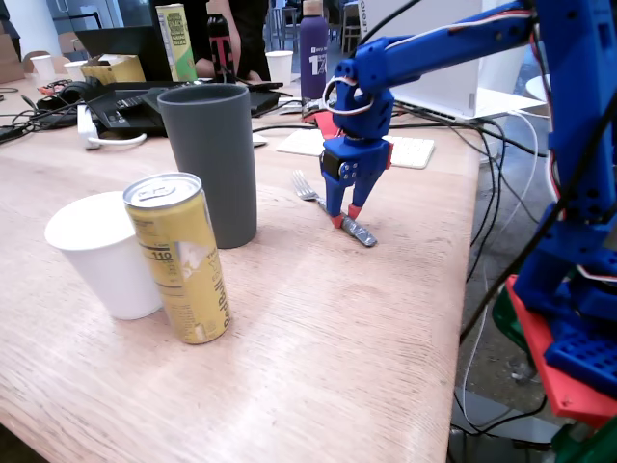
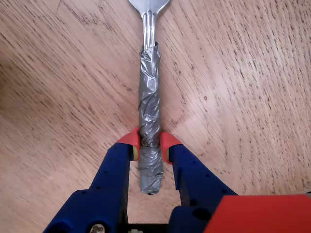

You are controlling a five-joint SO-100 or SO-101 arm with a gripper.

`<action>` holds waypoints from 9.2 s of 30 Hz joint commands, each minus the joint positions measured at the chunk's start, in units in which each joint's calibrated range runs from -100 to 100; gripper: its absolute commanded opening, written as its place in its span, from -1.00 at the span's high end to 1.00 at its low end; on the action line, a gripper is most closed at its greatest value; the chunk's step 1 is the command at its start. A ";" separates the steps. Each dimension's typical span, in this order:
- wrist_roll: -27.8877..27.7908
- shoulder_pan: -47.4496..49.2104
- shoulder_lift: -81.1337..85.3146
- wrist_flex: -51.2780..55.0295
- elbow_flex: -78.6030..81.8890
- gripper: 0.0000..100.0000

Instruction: Grab the fork and place it in gray glass

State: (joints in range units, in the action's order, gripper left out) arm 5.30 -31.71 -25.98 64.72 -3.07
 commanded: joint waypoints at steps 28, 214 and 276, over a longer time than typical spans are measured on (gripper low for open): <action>-0.73 10.05 50.08 -1.01 34.45 1.00; -4.49 36.78 122.47 -24.33 102.88 1.00; -4.49 36.78 122.47 -24.33 102.88 1.00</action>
State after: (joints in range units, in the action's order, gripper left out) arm 1.10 5.03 95.94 40.21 99.28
